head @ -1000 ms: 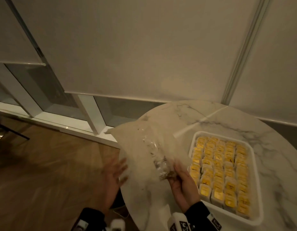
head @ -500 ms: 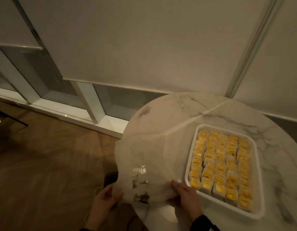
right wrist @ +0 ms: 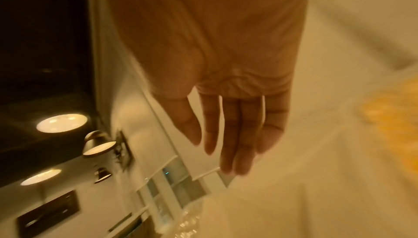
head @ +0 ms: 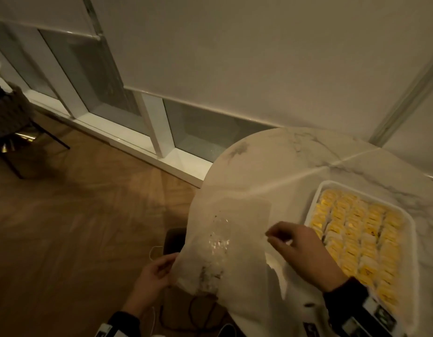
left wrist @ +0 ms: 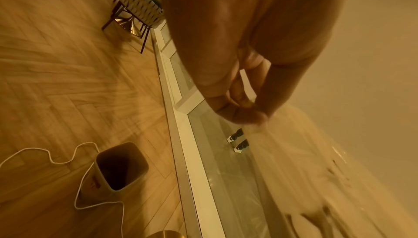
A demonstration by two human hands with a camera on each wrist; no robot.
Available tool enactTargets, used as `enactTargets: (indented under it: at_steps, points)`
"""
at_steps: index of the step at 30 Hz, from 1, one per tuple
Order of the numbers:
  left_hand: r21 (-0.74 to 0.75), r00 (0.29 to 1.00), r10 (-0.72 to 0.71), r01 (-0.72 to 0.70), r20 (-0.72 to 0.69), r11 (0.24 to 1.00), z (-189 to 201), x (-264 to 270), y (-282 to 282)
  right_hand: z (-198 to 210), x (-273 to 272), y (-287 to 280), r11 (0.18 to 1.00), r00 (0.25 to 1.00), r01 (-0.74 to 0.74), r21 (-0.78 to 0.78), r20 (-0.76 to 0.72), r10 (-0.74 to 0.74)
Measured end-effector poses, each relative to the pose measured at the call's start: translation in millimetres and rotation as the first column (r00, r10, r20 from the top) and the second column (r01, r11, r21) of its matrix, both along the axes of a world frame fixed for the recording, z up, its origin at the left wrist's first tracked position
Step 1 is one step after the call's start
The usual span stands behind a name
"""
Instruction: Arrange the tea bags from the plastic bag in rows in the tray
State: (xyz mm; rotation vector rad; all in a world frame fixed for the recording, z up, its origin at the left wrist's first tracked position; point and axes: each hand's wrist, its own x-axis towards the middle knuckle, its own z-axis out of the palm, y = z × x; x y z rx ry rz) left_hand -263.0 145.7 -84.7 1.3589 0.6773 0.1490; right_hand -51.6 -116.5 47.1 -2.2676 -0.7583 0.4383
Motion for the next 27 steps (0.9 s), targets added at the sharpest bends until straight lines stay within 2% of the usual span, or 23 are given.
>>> enactTargets:
  at_steps: [2, 3, 5, 7, 9, 12, 17, 21, 23, 25, 27]
  points:
    - [-0.031, 0.999, -0.042, 0.043, 0.026, 0.999, 1.4, -2.3, -2.1, 2.2, 12.4, 43.0, 0.986, 0.982, -0.167, -0.008, 0.093, 0.167]
    - [-0.053, 0.998, -0.058, 0.059, 0.034, 0.997, 2.1, -2.9, -3.4, -3.5, 16.0, 67.1, 0.958, 0.955, -0.278, -0.075, 0.086, 0.284]
    - [-0.08, 0.995, -0.09, 0.094, 0.047, 0.992, 6.0, -1.8, -6.7, -19.7, 16.7, 112.4, 0.84, 0.874, -0.473, -0.265, -0.024, 0.485]
    - [-0.087, 0.995, -0.097, 0.1, 0.035, 0.991, 8.0, -0.5, -7.3, -38.9, 15.6, 143.2, 0.688, 0.81, -0.565, -0.455, -0.147, 0.568]
    - [-0.071, 0.998, -0.056, 0.058, 0.039, 0.996, 3.1, -5.8, -4.2, -56.5, 22.8, 156.1, 0.597, 0.813, -0.555, -0.579, -0.225, 0.537]
    - [-0.031, 0.999, 0.031, -0.03, 0.037, 0.999, -8.8, -23.9, 2.4, -78.0, 45.0, 148.2, 0.587, 0.849, -0.506, -0.632, -0.245, 0.467]
    - [0.029, 0.996, -0.029, 0.032, -0.09, 0.999, -18.0, -47.3, 10.5, -100.0, 57.7, 132.2, 0.637, 0.877, -0.452, -0.625, -0.183, 0.444]
    - [0.025, 0.975, 0.022, -0.017, -0.223, 1.0, -7.3, -12.1, 25.5, -104.9, 47.4, 130.2, 0.632, 0.854, -0.486, -0.604, -0.177, 0.489]
    - [-0.023, 0.952, -0.004, -0.003, -0.306, 1.0, -2.7, 14.8, 27.3, -107.2, 43.7, 129.2, 0.611, 0.837, -0.508, -0.608, -0.181, 0.516]
    - [-0.016, 0.932, -0.09, 0.091, -0.352, 0.996, -1.4, 36.8, 20.5, -104.0, 42.8, 128.9, 0.622, 0.841, -0.507, -0.597, -0.185, 0.508]
    - [0.097, 0.926, -0.125, 0.17, -0.357, 0.981, -4.1, 49.3, 10.7, -93.9, 38.2, 126.0, 0.67, 0.861, -0.474, -0.572, -0.14, 0.489]
